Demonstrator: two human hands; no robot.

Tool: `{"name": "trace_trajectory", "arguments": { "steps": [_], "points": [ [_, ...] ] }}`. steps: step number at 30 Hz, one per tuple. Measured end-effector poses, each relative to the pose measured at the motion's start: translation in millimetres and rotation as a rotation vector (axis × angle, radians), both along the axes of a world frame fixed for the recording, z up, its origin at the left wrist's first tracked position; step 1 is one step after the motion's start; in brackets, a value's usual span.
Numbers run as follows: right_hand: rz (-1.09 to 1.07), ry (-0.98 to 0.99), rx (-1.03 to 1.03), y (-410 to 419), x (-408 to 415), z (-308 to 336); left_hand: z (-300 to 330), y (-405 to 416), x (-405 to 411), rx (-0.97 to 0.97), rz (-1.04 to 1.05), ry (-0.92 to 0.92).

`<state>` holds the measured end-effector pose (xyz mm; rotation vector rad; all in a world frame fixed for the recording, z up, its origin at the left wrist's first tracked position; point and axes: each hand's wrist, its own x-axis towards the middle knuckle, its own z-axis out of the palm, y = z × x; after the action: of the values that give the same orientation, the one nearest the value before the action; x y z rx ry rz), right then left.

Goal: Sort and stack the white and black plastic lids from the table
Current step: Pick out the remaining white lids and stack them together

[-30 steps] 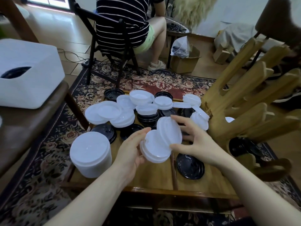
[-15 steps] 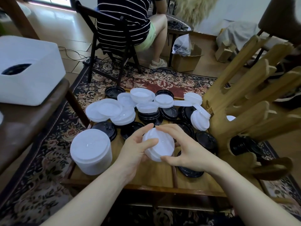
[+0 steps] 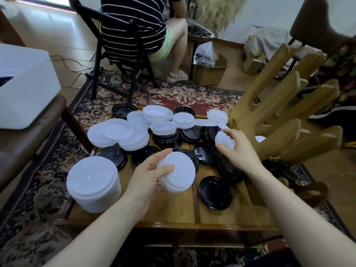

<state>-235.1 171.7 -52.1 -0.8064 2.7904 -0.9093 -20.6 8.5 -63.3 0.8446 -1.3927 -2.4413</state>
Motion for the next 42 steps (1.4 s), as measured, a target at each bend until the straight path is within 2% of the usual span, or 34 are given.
{"name": "trace_trajectory", "arguments": {
  "steps": [3, 7, 12, 15, 22, 24, 27, 29, 31, 33, 38, 42],
  "points": [
    [-0.114, 0.117, 0.258, -3, -14, -12, 0, -1, -1, 0.004, 0.002, -0.014],
    [-0.126, 0.354, 0.578, -13, -19, -30, 0, -6, -1, 0.022, 0.023, -0.028],
    [-0.170, 0.493, 0.598, -9, -18, -33, 1, -10, -1, 0.025, 0.032, -0.036],
    [-0.187, 0.465, 0.542, -3, -15, -22, 1, -10, -1, 0.026, 0.026, -0.039],
    [-0.159, 0.336, 0.216, -2, 31, 21, 5, -6, -1, 0.048, 0.003, -0.047],
    [-0.065, 0.239, 0.053, -2, 53, 32, 6, -4, -1, 0.071, -0.001, -0.061],
    [0.219, 0.164, -0.192, -1, 84, 38, 7, -2, -1, 0.114, 0.036, -0.072],
    [0.418, 0.232, -0.186, 2, 95, 31, 6, -2, -1, 0.142, 0.078, -0.071],
    [0.511, 0.253, -0.154, 3, 97, 21, 7, -3, -1, 0.156, 0.114, -0.066],
    [0.523, 0.203, -0.141, 1, 97, 15, 8, -4, -1, 0.186, 0.145, -0.055],
    [0.480, -0.122, -0.241, -10, 104, 13, 8, -4, 0, 0.147, 0.104, -0.010],
    [0.431, -0.210, -0.226, -17, 105, 9, 8, 0, 0, 0.109, 0.065, -0.007]
  ]
}}
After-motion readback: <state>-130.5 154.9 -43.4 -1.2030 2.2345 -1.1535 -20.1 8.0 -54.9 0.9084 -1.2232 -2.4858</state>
